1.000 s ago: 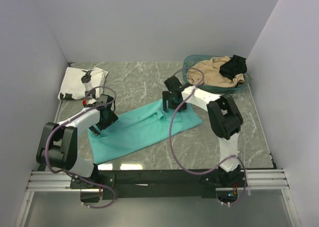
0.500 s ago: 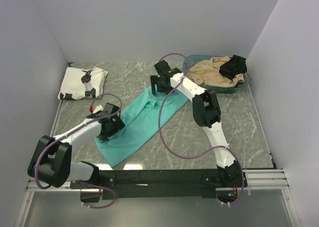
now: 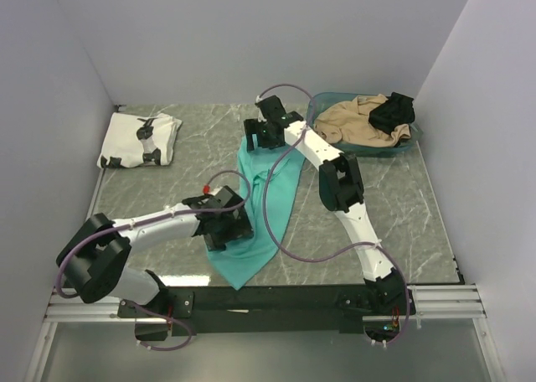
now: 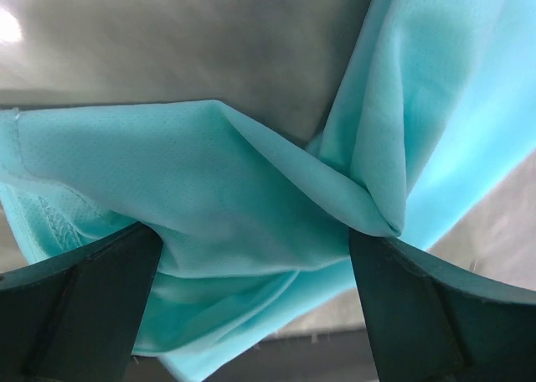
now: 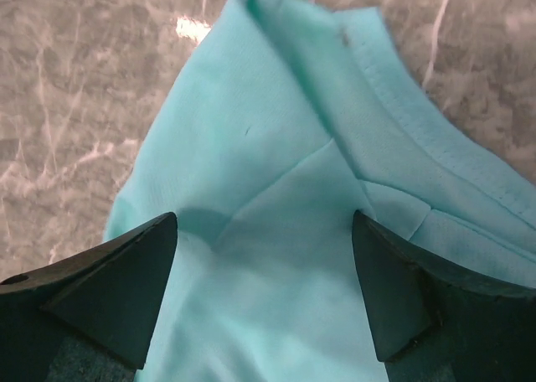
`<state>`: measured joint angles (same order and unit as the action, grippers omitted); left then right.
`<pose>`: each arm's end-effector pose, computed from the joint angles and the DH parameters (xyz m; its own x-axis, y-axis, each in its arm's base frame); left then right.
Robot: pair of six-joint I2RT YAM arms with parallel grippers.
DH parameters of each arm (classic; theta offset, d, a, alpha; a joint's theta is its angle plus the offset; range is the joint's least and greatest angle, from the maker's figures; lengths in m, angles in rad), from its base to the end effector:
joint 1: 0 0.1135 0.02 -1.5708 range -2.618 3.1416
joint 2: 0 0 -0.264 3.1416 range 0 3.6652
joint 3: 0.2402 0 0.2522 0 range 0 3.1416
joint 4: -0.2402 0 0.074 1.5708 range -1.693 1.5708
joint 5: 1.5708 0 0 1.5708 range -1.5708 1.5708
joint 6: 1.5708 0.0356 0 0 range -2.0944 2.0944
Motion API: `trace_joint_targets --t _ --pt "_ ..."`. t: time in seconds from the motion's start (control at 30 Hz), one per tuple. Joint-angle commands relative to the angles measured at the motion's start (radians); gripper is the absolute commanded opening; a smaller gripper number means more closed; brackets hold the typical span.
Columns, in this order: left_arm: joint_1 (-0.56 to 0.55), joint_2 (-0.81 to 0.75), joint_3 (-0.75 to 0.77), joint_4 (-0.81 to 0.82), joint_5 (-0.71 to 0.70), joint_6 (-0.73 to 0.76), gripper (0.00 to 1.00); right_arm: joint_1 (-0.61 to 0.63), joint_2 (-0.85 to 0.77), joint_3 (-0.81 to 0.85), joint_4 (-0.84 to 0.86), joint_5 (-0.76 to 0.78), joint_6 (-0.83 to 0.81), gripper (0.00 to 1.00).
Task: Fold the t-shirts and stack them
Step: Fold the tshirt
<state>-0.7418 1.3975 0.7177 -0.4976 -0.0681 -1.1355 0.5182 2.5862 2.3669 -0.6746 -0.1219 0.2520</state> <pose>0.1820 -0.1635 0.1651 -0.8809 -0.4198 -0.2186 -0.3413 0.8834 -0.3211 0.4886 0.2836 0.1727 -0.7949 -0.1683 -0.5830 -0.3713 0.8948 0.2480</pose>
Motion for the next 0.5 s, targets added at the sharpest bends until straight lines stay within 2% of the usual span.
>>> trace_joint_targets --t 0.0,0.23,0.33,0.37,0.47 --pt "-0.114 0.051 -0.025 -0.139 0.14 -0.05 0.99 -0.006 0.019 0.048 0.07 -0.016 -0.017 0.91" --pt "-0.24 -0.074 0.017 -0.289 0.1 -0.119 0.99 -0.006 -0.061 0.066 0.127 -0.032 -0.003 0.92" --pt "-0.254 -0.146 0.034 -0.349 0.071 -0.145 0.99 -0.006 -0.125 0.066 0.109 -0.022 -0.019 0.92" --pt "-0.252 -0.172 0.04 -0.364 0.018 -0.153 0.99 -0.004 -0.145 0.057 0.104 -0.016 -0.017 0.92" --pt "-0.252 -0.187 0.061 -0.374 -0.034 -0.156 0.99 0.0 -0.25 -0.024 0.083 0.013 0.003 0.92"
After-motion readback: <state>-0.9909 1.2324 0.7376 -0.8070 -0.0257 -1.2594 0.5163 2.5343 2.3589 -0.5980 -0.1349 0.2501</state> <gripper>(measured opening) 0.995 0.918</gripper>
